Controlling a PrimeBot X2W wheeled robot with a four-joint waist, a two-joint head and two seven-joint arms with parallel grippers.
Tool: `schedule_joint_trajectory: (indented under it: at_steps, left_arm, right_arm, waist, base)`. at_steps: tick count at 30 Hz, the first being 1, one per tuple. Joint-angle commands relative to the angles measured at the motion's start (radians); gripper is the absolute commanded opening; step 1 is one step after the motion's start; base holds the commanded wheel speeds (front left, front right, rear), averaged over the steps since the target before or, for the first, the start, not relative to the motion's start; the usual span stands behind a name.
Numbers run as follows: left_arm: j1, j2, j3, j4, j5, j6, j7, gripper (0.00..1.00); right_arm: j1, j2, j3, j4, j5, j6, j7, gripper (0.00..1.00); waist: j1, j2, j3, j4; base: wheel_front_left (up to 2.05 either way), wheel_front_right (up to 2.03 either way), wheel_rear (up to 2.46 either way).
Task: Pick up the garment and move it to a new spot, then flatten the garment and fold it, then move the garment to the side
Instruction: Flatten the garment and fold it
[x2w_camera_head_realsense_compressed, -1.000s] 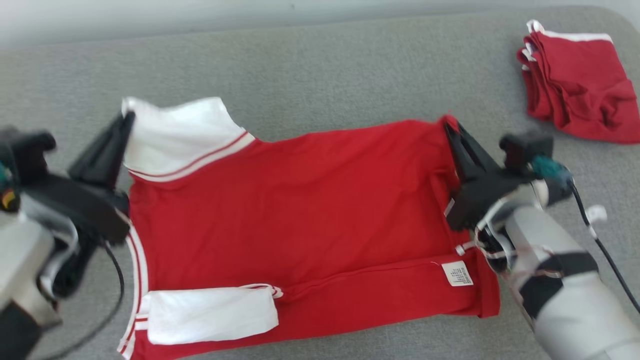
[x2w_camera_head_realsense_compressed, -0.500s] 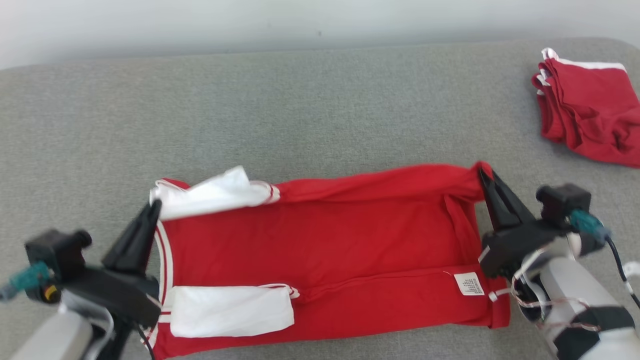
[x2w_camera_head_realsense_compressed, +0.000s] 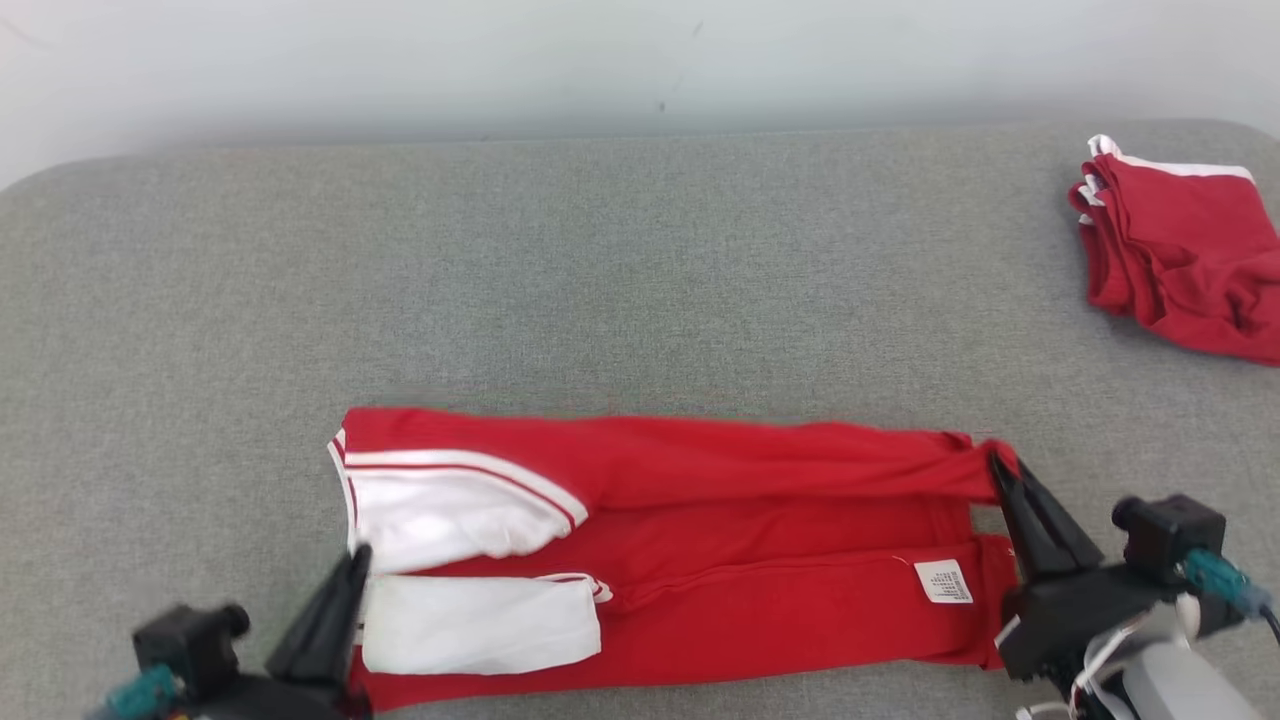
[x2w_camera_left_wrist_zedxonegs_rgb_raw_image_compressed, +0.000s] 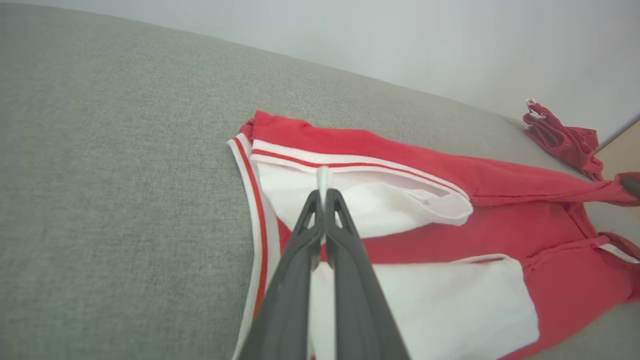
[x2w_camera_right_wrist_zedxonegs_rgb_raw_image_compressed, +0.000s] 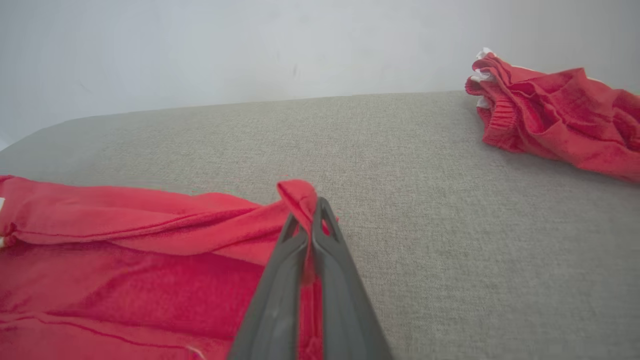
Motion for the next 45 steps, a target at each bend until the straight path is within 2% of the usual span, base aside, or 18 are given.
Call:
schedule_joint_trajectory:
  at_steps: [1, 6, 7, 8, 9, 13, 18, 23, 26, 31, 38, 45]
  left_arm:
    - [0.02, -0.005, 0.003, 0.005, 0.016, -0.005, -0.003, 0.0]
    - [0.067, -0.037, 0.03, 0.019, 0.053, -0.007, -0.003, 0.0]
    - [0.073, -0.042, 0.038, 0.022, 0.061, -0.004, -0.003, 0.0]
    - [0.077, -0.045, 0.046, 0.022, 0.077, -0.004, -0.003, 0.44]
    - [0.081, -0.051, 0.055, 0.022, 0.092, -0.005, -0.003, 1.0]
    - [0.098, -0.071, 0.109, 0.009, 0.129, -0.005, -0.003, 1.0]
    - [0.13, -0.109, 0.229, -0.041, 0.2, -0.001, -0.003, 1.0]
    - [0.176, -0.154, 0.366, -0.12, 0.315, 0.013, -0.003, 1.0]
    - [0.2, -0.196, 0.451, -0.176, 0.421, 0.016, -0.003, 1.0]
    - [0.224, -0.241, 0.525, -0.192, 0.485, 0.005, -0.003, 1.0]
    - [0.223, -0.279, 0.551, -0.177, 0.524, -0.006, -0.003, 1.0]
    - [0.209, -0.287, 0.533, -0.163, 0.539, -0.006, -0.003, 1.0]
  right_arm:
    - [0.018, -0.005, -0.007, -0.01, -0.006, -0.003, 0.006, 0.0]
    - [0.081, 0.005, -0.034, -0.059, -0.014, -0.003, 0.032, 0.0]
    - [0.093, 0.007, -0.041, -0.068, -0.017, -0.003, 0.034, 0.3]
    - [0.103, 0.009, -0.046, -0.078, -0.02, -0.003, 0.038, 0.98]
    - [0.114, 0.011, -0.05, -0.089, -0.022, -0.003, 0.04, 1.0]
    - [0.158, -0.01, -0.044, -0.155, -0.018, -0.003, 0.046, 1.0]
    - [0.213, -0.036, -0.072, -0.254, -0.008, -0.003, 0.051, 1.0]
    - [0.229, -0.016, -0.131, -0.266, -0.035, -0.003, 0.102, 1.0]
    - [0.206, 0.028, -0.184, -0.231, -0.083, -0.003, 0.146, 1.0]
    - [0.175, 0.085, -0.233, -0.152, -0.127, -0.003, 0.209, 1.0]
    - [0.103, 0.138, -0.258, 0.003, -0.146, -0.003, 0.259, 1.0]
    - [0.056, 0.161, -0.246, 0.149, -0.163, -0.003, 0.273, 1.0]
  waist:
    - [0.0001, 0.0, -0.002, -0.002]
    - [0.0001, 0.0, -0.015, -0.005]
    - [0.0001, 0.0, -0.018, -0.004]
    - [0.0001, 0.0, -0.021, -0.003]
    - [0.0001, 0.0, -0.024, -0.003]
    - [0.0001, 0.0, -0.036, 0.0]
    - [0.0001, 0.0, -0.05, 0.001]
    - [0.0001, 0.0, -0.067, 0.004]
    - [0.0001, 0.0, -0.075, 0.021]
    - [0.0001, 0.0, -0.082, 0.041]
    - [0.0001, 0.0, -0.077, 0.068]
    - [0.0001, 0.0, -0.079, 0.083]
  base:
    - [0.0, 0.0, 0.0]
    - [0.0, 0.0, 0.0]
    - [0.0, 0.0, 0.0]
    - [0.0, 0.0, 0.0]
    - [0.0, 0.0, 0.0]
    - [0.0, 0.0, 0.0]
    - [0.0, 0.0, 0.0]
    - [0.0, 0.0, 0.0]
    - [0.0, 0.0, 0.0]
    - [0.0, 0.0, 0.0]
    - [0.0, 0.0, 0.0]
    - [0.0, 0.0, 0.0]
